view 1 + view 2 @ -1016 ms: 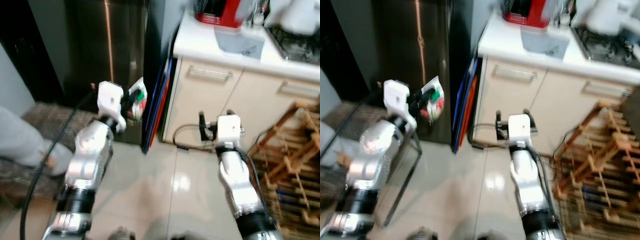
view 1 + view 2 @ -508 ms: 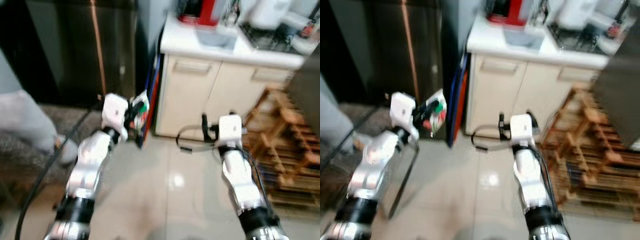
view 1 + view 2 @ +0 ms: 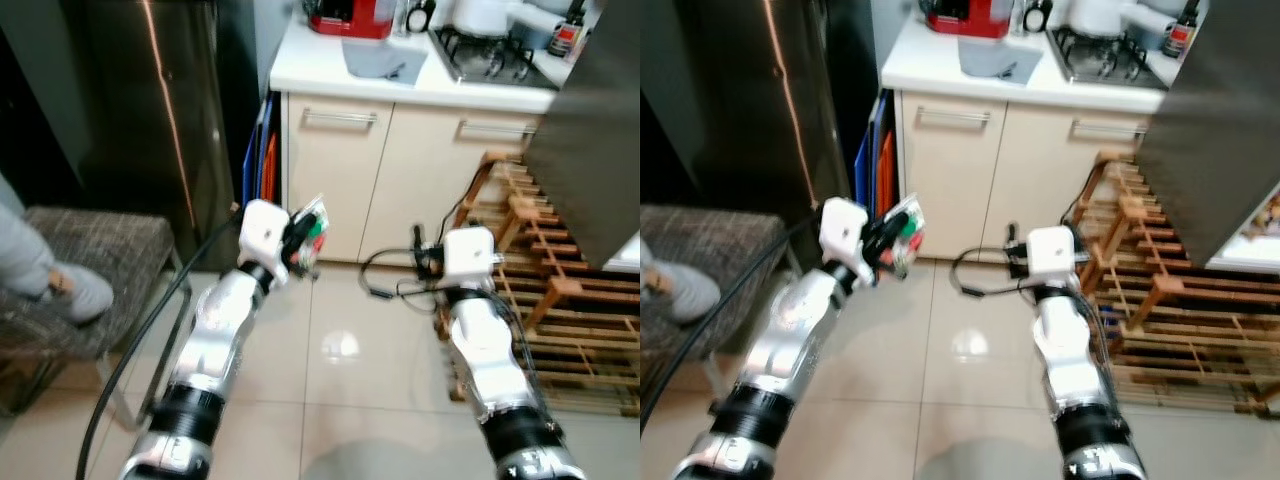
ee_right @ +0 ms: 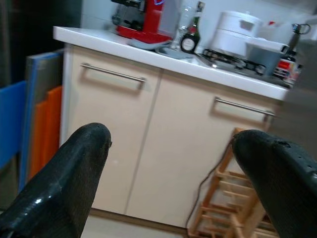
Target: Restocking fridge
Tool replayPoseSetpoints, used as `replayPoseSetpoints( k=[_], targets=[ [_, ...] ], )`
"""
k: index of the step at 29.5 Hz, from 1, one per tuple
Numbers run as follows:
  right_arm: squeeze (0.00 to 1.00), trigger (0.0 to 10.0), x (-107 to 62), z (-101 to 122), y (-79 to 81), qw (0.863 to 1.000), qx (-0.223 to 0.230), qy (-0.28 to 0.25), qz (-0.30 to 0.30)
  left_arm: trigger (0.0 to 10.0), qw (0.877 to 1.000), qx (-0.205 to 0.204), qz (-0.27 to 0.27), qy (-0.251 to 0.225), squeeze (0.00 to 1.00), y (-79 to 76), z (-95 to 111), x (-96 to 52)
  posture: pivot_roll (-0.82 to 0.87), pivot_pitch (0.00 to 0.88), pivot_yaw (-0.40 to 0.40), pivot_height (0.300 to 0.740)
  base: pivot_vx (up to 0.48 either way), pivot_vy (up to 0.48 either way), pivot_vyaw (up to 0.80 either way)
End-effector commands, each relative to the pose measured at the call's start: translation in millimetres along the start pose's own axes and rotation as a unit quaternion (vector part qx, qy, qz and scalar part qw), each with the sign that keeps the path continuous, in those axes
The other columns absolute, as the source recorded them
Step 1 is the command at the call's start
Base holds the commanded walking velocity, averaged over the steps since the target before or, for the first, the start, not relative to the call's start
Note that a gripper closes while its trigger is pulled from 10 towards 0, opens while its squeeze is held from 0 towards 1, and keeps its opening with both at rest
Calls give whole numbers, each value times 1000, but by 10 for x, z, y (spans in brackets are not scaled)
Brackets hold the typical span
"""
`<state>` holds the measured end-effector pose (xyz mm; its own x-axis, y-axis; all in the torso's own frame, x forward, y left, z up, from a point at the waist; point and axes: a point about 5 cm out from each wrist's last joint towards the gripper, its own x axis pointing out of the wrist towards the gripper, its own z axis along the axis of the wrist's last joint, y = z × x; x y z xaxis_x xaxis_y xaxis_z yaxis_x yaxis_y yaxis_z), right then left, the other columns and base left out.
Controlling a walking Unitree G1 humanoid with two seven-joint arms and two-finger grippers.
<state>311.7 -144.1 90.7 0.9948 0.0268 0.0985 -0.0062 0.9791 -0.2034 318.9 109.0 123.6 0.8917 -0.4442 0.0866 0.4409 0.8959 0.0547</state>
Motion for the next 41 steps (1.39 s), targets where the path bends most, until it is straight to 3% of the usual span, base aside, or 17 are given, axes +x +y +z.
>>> replayPoseSetpoints(
  k=[1, 2, 3, 4, 5, 7, 10, 13, 21, 33, 41],
  targets=[
    [514, 10000, 2, 20, -109, 1000, -6, -8, -12, 10000, 1000, 4, -16, -7, 0, -106, 23, 45, -163, 0, -18, 740, 244, -409, 0],
    [514, 10000, -6, 16, -108, 1000, -5, -7, -10, 10000, 1000, 6, -16, -5, 0, -109, 4, 30, -163, 0, -18, 740, 0, -412, 0],
    [514, 10000, -47, -7, -114, 999, 32, -2, -7, 10000, 999, -13, 43, 24, 0, 112, -147, -110, -168, 0, -8, 740, 0, -416, 0],
    [514, 10000, -47, -7, -114, 999, 32, -2, -7, 10000, 999, -13, 43, 24, 0, 112, -147, -110, -168, 0, -8, 740, 0, -416, 0],
    [514, 10000, -87, -27, -118, 998, 68, 3, -4, 10000, 992, -41, 106, 51, 0, 326, -285, -266, -165, 0, -6, 740, 0, -412, 0],
    [514, 10000, -123, -56, -122, 996, 85, 10, -4, 10000, 988, -50, 133, 62, 0, 418, -349, -376, -164, 0, -8, 740, 0, -416, 0],
    [510, 10000, -181, -111, -142, 995, 93, 21, -7, 10000, 984, -56, 153, 75, 0, 478, -410, -524, -145, 0, -19, 740, 0, -416, 0],
    [514, 10000, -247, -175, -153, 994, 100, 32, -7, 10000, 984, -55, 150, 74, 0, 447, -410, -570, -125, 0, -23, 740, 0, -414, 0],
    [518, 10000, -333, -263, -113, 994, 100, 50, -7, 10000, 997, -3, 73, 35, 0, 199, -187, -414, -109, 0, 0, 740, 0, -416, -93],
    [506, 10000, -274, -206, -122, 997, 75, 32, -4, 10000, 996, 7, 83, 20, 0, 257, -45, -223, -117, 0, -2, 740, 60, -415, -240],
    [498, 10000, -263, -210, -108, 998, 62, 31, 10, 10000, 998, 4, 61, 3, 0, 172, 66, 58, -135, 0, -7, 740, 263, -397, 0]
  ],
)
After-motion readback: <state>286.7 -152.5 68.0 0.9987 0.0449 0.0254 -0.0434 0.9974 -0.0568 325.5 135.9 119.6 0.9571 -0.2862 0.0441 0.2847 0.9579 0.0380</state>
